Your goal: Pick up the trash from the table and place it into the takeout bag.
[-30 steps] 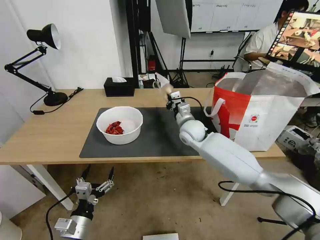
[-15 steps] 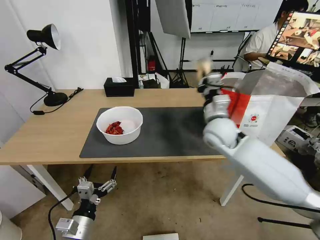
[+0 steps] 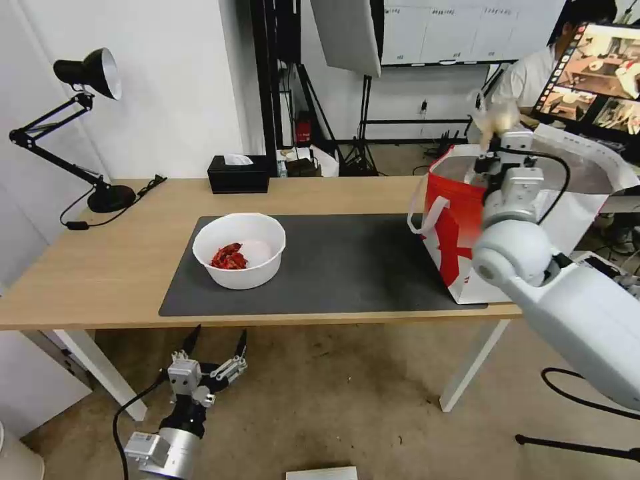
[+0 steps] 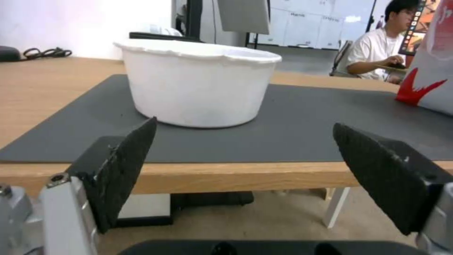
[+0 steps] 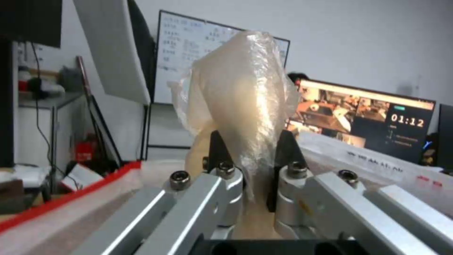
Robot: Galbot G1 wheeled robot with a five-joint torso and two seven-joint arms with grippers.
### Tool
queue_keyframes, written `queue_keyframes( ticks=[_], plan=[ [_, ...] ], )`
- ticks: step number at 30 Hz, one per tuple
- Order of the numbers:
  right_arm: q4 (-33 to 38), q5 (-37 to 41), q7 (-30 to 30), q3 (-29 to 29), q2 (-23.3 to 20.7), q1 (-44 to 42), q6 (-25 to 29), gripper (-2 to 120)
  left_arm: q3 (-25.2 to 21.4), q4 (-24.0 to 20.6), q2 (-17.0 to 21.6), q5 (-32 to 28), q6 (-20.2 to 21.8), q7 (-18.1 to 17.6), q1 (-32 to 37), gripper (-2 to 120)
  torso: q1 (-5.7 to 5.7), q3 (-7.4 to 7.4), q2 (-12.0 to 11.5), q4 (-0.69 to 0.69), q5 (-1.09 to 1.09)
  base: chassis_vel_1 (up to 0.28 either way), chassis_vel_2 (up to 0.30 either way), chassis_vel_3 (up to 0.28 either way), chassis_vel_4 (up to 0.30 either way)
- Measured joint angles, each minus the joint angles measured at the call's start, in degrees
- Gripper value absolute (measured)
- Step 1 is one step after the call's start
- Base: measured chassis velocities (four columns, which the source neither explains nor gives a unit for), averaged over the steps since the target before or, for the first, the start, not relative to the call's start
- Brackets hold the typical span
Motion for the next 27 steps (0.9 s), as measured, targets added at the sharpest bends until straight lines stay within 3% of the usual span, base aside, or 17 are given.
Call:
queue_keyframes(
  ticks=[7, 15, 19, 27],
  plan=[
    [0.4, 2.1, -1.0, 0.3, -2.0, -0.6, -2.6, 8, 0.2, -0.4, -0.4, 0.3, 0.0, 0.0, 0.6, 100, 0.0, 0.0, 0.0, 0.01, -0.01, 0.0, 0.0, 0.0, 0.0],
    [2.6, 6.9, -1.3, 0.5, -3.5, -0.5, -5.6, 41, -0.1, -1.7, -1.2, 0.9, 0.0, 0.0, 1.5, 100, 0.0, 0.0, 0.0, 0.01, -0.02, 0.0, 0.0, 0.0, 0.0],
    [2.9, 7.4, -1.3, 0.4, -3.6, -0.5, -5.8, 50, -0.3, -2.0, -1.3, 1.1, 0.0, 0.0, 1.8, 100, 0.0, 0.0, 0.0, 0.0, -0.01, 0.0, 0.0, 0.0, 0.0],
    [3.9, 8.8, -1.6, 0.3, -4.1, -1.0, -5.9, 84, -0.8, -2.8, -1.6, 1.7, 0.0, 0.1, 2.7, 100, 0.0, 0.0, 0.0, 0.01, -0.01, 0.0, 0.0, 0.0, 0.0]
  ],
)
